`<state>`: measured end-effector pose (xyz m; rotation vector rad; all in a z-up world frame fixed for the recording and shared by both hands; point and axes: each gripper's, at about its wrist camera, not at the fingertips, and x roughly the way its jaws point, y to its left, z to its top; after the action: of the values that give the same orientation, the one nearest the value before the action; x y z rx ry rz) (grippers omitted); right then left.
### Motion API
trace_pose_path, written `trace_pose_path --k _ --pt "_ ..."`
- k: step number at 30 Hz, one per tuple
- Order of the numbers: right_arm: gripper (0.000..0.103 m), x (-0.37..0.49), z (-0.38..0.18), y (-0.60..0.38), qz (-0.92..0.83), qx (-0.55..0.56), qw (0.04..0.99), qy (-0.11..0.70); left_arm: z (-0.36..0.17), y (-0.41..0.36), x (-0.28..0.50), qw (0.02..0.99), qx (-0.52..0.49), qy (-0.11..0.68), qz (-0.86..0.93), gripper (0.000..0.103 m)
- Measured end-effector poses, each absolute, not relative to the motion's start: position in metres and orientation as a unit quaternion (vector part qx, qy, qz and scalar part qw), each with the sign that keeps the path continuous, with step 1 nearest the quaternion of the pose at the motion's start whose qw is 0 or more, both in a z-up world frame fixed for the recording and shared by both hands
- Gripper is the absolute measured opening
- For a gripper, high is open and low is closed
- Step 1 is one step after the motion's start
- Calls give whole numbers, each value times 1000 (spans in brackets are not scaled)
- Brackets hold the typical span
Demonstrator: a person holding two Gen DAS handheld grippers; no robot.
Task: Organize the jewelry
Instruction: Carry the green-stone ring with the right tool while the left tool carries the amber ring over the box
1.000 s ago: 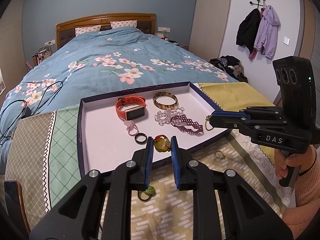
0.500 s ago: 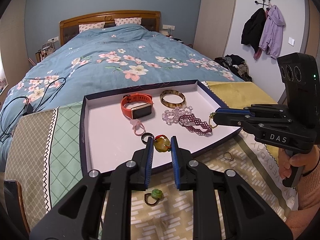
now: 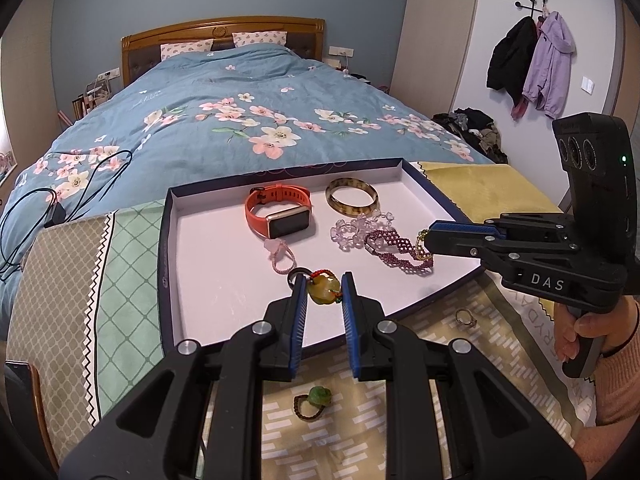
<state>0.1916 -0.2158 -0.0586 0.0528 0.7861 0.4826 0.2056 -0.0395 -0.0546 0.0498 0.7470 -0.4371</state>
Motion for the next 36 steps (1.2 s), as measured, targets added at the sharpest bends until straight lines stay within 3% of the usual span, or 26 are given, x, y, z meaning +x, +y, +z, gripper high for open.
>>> trace_pose_path --k 36 --pt "8 213 -78 -208 207 4 886 414 -87 -52 238 895 32 400 -194 18"
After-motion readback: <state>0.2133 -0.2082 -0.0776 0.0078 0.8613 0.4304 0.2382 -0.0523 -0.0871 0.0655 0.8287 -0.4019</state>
